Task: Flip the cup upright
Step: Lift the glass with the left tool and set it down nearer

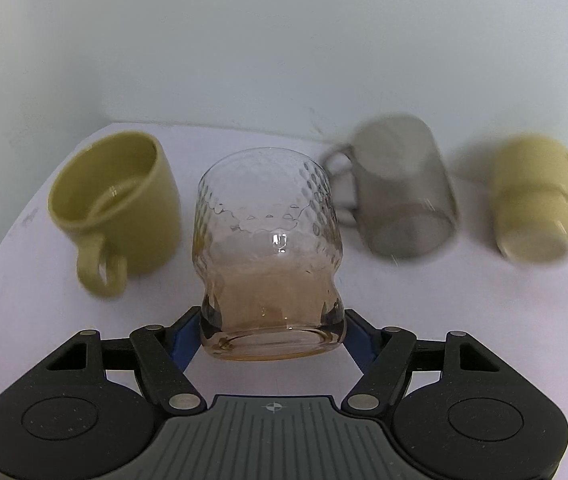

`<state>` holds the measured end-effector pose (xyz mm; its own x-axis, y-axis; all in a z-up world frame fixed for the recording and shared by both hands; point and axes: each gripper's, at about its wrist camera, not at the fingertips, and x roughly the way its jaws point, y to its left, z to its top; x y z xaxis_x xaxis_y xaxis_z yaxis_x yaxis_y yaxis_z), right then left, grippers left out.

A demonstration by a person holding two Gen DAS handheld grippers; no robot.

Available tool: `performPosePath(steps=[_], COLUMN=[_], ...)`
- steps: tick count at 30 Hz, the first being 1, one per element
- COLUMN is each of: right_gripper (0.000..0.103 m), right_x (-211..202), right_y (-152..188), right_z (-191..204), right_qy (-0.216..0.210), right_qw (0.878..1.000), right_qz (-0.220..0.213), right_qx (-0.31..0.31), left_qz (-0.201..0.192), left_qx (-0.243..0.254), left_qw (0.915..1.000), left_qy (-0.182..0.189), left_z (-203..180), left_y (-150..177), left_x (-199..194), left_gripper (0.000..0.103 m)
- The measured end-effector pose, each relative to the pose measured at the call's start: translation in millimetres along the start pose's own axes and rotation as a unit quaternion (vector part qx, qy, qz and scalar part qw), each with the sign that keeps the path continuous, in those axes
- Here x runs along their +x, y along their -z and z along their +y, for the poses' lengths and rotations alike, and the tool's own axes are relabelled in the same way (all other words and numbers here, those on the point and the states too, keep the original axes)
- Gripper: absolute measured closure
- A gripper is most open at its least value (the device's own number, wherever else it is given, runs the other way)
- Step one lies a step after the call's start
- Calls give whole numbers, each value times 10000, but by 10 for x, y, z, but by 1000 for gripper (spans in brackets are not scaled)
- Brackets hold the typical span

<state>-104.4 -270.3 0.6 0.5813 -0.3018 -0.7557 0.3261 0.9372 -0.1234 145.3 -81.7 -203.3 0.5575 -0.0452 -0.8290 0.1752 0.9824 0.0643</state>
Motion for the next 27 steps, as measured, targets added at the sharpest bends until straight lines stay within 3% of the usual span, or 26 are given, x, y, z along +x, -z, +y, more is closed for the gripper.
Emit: performPosePath(steps=[9, 12, 17, 19, 21, 22, 27], right_gripper=[0, 0, 0, 0, 0, 0, 0], right_x=[52, 44, 19, -7, -12, -11, -45], right_y=[-103, -108, -104, -96, -88, -88, -73], right_z=[271, 378, 474, 502, 505, 506, 470], right_qy=[-586, -749, -885, -916, -932, -940, -938], right_qw=[9980, 9966, 9952, 9947, 9946, 9945, 9945], right_qz=[-27, -45, -58, -85, -86, -85, -135], right_qx=[-223, -335, -418, -454, -459, -460, -456], left_qz=[105, 170, 352, 363, 344, 337, 368], left_qx=[421, 469, 469, 348, 234, 226, 239], left_qw=[9987, 9983, 9981, 9986, 9989, 9988, 9986], left_qy=[262, 286, 194, 175, 236, 265, 284], left_z=[-20, 1, 34, 63, 94, 96, 52], left_y=[624, 711, 766, 741, 700, 693, 633], left_x=[-415, -465, -532, -532, -551, -547, -539], left_gripper=[36, 35, 22, 22, 26, 36, 36])
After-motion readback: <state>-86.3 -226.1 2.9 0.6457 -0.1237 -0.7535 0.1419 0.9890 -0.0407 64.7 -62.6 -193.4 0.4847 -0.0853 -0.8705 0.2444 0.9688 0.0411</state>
